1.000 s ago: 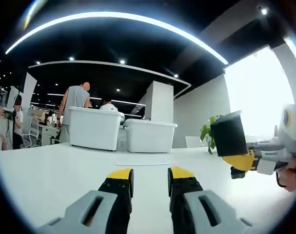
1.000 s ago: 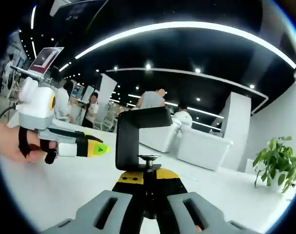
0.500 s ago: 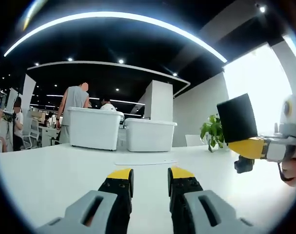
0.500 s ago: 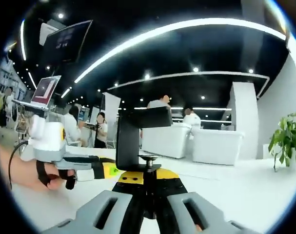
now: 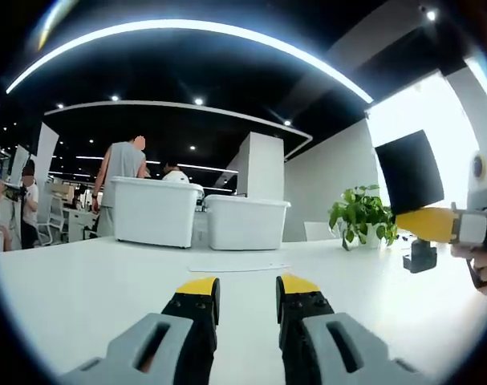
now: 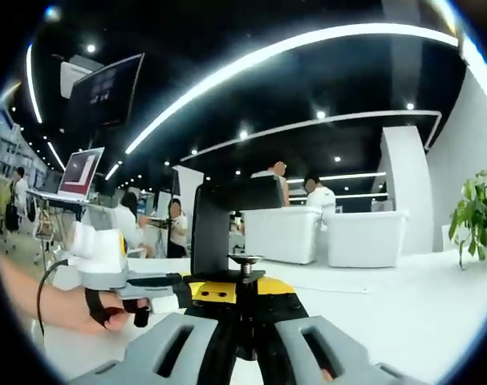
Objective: Clamp the fixed fixture on the desktop, loosen the retaining clip, secure it to the edge of the desk, and tighten the retaining clip.
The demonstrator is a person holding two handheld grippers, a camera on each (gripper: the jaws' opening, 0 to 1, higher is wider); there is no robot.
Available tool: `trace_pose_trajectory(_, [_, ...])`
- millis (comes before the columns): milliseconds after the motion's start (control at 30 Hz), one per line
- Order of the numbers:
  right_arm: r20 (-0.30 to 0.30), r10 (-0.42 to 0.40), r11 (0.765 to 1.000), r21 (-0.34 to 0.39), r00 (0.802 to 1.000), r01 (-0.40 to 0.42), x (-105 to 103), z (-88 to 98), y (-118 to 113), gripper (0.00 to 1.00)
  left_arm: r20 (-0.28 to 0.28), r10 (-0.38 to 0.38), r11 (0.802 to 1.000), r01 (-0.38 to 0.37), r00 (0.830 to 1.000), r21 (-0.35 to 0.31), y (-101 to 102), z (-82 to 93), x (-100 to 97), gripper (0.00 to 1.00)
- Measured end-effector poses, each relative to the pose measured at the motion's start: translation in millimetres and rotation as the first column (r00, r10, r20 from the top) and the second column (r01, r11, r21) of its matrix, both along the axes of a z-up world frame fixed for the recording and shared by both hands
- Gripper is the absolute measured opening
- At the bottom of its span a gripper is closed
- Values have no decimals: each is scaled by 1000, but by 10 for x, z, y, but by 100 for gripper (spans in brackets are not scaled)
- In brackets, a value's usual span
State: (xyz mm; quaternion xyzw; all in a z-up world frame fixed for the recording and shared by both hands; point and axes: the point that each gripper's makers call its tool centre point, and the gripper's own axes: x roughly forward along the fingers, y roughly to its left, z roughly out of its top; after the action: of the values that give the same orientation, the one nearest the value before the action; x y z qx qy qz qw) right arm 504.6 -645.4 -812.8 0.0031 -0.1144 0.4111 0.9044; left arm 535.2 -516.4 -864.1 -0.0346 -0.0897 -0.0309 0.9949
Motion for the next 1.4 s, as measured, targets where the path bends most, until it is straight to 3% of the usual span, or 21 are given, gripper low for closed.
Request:
trace_pose_trajectory(667, [-4, 33, 999, -4, 999, -33, -584, -19, -211, 4, -1, -15, 999, 15, 1000, 38, -91, -10, -81, 29])
trace_pose_trajectory(833, [-9, 42, 999, -3, 999, -43, -748, -50, -276, 4, -28, -39, 998, 40, 999, 42, -140, -60, -95, 29])
trace_pose_trajectory(933, [-11, 52, 999, -3, 999, -52, -850, -70, -316, 4, -45, -73, 997, 74, 996, 22, -223, -88, -166, 29])
trace_pose_trajectory(1200, [-30, 88, 996, 31, 996, -87, -1159, -149, -360, 4, -82, -119, 990, 124, 990, 67, -431, -162, -356, 29])
trace_pose_trajectory(1400, [-47, 125, 991, 42, 991, -123, -1411, -263, -376, 4, -64, -144, 988, 147, 987, 38, -501, -118, -584, 29])
